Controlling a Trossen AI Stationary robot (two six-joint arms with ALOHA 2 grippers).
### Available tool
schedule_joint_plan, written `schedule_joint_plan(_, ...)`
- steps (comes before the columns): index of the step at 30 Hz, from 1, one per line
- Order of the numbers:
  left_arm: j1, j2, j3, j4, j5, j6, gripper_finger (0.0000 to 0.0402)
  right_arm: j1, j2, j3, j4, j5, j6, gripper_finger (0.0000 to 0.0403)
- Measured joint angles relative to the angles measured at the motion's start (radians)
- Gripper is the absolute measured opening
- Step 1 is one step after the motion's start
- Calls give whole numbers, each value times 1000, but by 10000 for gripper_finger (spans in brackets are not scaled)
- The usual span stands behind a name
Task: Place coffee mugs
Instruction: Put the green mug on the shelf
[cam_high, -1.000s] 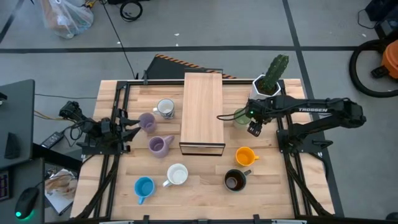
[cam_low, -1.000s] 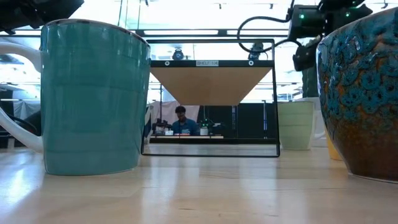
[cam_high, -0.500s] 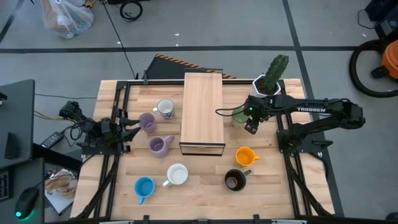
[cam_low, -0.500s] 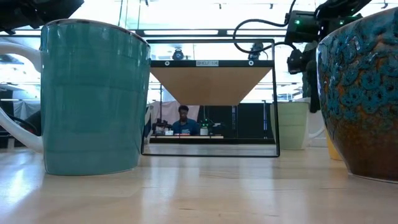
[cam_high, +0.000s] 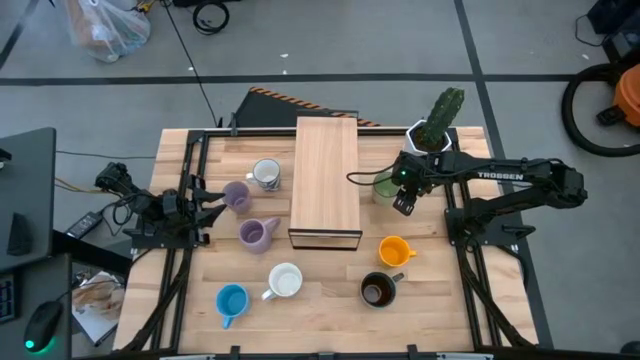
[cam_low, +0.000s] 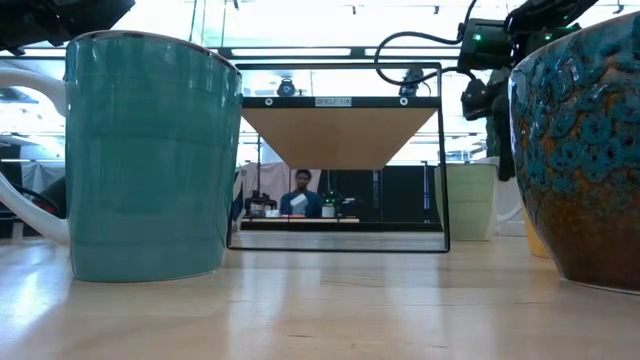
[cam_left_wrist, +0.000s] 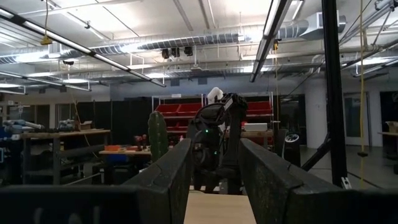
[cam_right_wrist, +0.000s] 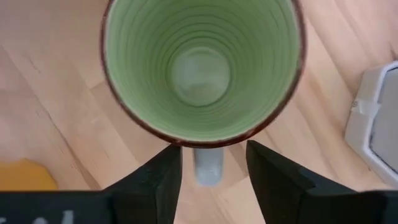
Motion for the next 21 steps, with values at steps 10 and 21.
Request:
schedule_joint_plan(10,0,0,0,0,0,0,139,0,0,-47,53,-11,11,216)
schedule_joint_plan(21,0,0,0,0,0,0,139,0,0,-53,79,17,11,176)
